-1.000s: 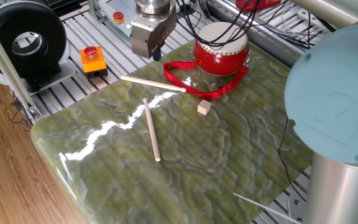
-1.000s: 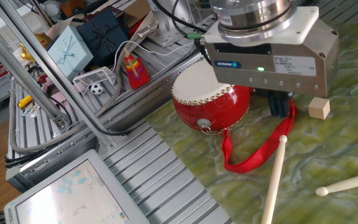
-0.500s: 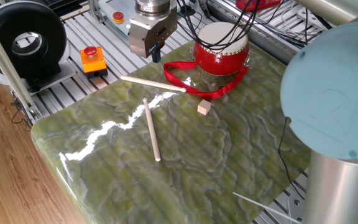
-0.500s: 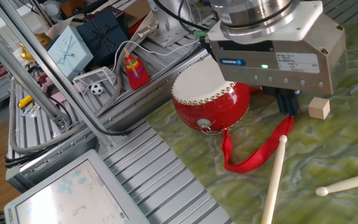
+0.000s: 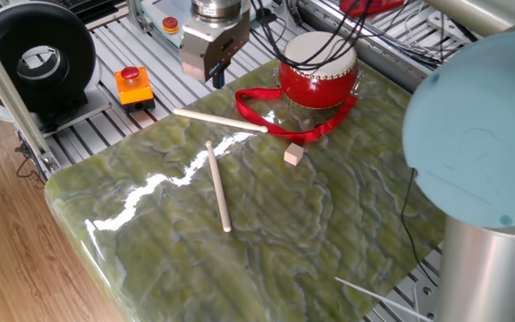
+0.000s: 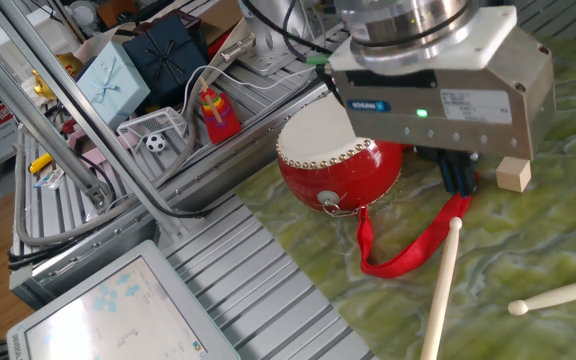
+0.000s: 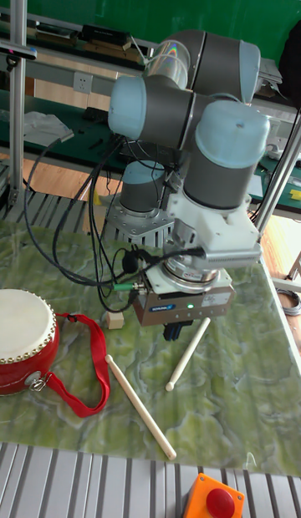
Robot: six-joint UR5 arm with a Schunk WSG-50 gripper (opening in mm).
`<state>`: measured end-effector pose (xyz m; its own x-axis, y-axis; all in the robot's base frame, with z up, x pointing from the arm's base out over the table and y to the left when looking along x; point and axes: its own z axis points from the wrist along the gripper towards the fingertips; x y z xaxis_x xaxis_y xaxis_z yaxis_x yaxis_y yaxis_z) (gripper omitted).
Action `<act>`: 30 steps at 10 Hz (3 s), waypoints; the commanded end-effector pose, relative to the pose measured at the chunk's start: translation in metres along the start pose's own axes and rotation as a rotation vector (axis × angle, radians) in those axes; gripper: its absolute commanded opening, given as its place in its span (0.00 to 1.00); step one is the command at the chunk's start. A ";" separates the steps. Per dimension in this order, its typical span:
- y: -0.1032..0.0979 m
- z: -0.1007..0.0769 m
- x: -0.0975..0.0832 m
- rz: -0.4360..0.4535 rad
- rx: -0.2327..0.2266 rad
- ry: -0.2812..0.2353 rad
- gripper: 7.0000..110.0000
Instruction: Play the drum
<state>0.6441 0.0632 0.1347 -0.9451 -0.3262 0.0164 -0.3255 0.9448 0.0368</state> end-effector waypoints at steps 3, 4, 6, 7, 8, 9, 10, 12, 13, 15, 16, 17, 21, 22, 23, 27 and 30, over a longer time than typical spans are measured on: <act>-0.022 0.026 -0.015 -0.117 0.071 -0.011 0.00; -0.032 0.030 -0.007 -0.190 0.054 0.003 0.00; -0.034 0.046 0.007 -0.333 -0.028 0.045 0.00; -0.028 0.060 0.005 -0.355 -0.046 0.036 0.00; -0.025 0.073 0.001 -0.357 -0.039 0.017 0.00; -0.025 0.079 0.003 -0.333 -0.014 0.015 0.00; -0.018 0.085 0.005 -0.313 -0.010 0.012 0.00; -0.013 0.088 0.007 -0.298 0.002 0.006 0.00; -0.012 0.088 0.007 -0.299 -0.001 0.005 0.00; -0.011 0.088 0.008 -0.284 -0.010 0.013 0.00; -0.019 0.088 0.011 -0.267 0.021 0.029 0.00; -0.022 0.088 0.009 -0.217 0.033 0.023 0.00; -0.009 0.087 -0.009 -0.149 -0.012 -0.057 0.00; -0.009 0.087 -0.011 -0.185 -0.012 -0.064 0.00; -0.003 0.087 -0.014 -0.205 -0.033 -0.078 0.00; 0.002 0.128 -0.040 -0.229 -0.043 -0.071 0.00; -0.001 0.094 -0.029 -0.239 -0.019 -0.048 0.00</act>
<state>0.6694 0.0768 0.0254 -0.8424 -0.5365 -0.0506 -0.5389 0.8399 0.0645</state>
